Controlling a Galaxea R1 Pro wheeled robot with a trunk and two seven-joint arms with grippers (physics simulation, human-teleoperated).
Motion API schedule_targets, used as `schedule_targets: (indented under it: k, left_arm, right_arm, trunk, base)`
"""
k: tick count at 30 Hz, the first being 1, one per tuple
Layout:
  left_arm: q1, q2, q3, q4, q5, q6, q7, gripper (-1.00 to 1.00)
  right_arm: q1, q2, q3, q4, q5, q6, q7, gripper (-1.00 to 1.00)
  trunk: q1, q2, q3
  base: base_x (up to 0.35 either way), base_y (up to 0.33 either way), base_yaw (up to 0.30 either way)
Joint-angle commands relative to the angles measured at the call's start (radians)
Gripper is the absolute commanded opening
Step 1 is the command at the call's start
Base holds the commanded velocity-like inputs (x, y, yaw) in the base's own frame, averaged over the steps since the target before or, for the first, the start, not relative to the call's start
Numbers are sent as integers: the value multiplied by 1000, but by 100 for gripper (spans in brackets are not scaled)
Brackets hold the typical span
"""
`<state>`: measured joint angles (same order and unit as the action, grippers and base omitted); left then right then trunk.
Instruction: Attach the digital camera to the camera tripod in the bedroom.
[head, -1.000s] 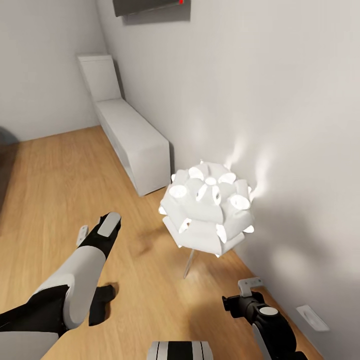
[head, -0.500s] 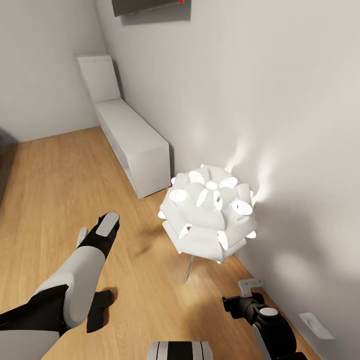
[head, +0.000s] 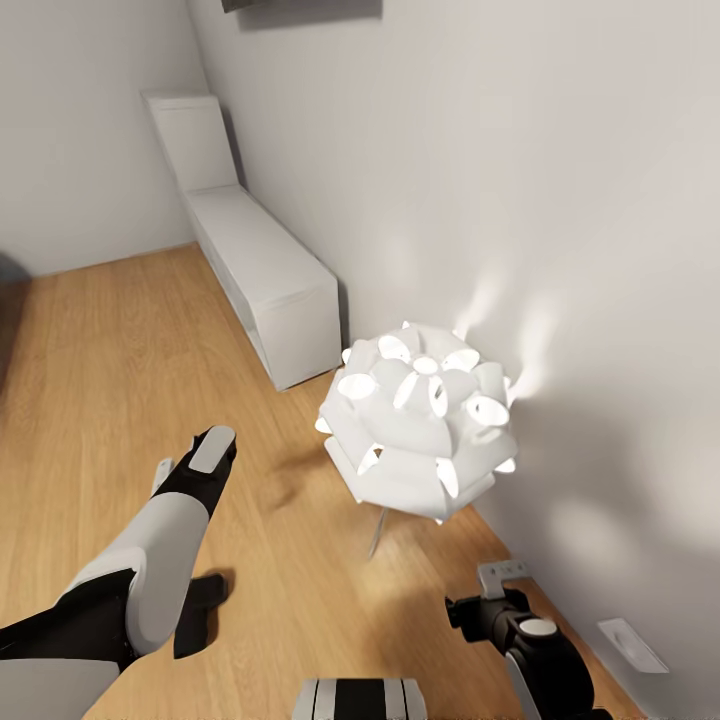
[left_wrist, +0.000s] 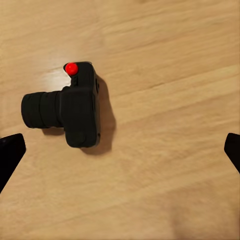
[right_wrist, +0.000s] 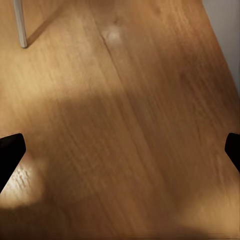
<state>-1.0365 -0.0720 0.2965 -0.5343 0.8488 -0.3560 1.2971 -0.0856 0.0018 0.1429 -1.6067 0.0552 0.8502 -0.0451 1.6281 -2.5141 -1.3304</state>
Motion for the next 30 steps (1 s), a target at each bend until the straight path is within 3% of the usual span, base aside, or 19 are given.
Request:
schedule_targets:
  k: [1, 30]
  left_arm:
    - [0, -1, 4, -2, 2, -5, 1, 100]
    - [-26, -9, -1, -3, -11, -15, 4, 100]
  right_arm:
    - [1, 0, 1, -1, 5, 6, -1, 100]
    - [22, 6, 3, -4, 6, 7, -2, 100]
  trunk:
    - [0, -1, -5]
    - [13, -7, -117]
  base:
    - [1, 0, 0]
    - [0, 0, 0]
